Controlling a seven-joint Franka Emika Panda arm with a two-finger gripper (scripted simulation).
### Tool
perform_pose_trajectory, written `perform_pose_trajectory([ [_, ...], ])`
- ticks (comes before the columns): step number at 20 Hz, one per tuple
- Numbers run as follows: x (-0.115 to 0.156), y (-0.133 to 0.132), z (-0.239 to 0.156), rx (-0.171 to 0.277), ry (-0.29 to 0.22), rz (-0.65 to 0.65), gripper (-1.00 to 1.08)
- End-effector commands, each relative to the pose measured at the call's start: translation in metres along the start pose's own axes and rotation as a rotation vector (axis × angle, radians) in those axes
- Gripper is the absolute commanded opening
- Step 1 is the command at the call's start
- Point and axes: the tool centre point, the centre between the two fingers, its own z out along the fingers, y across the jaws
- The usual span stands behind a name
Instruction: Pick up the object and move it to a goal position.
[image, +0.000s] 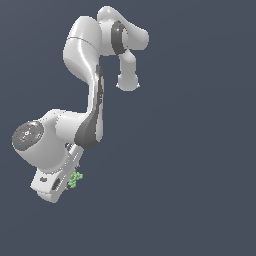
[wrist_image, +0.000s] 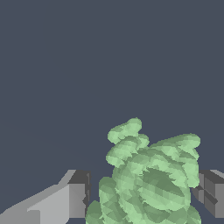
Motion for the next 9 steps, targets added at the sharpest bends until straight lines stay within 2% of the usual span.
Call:
perform_pose_trajectory([
  [1,-0.002,0.0033,-0.0009,0.0,0.0,0.0,-1.0],
  [9,-0.0042,0.007,-0.0016,0.0,0.0,-0.001,-1.0],
])
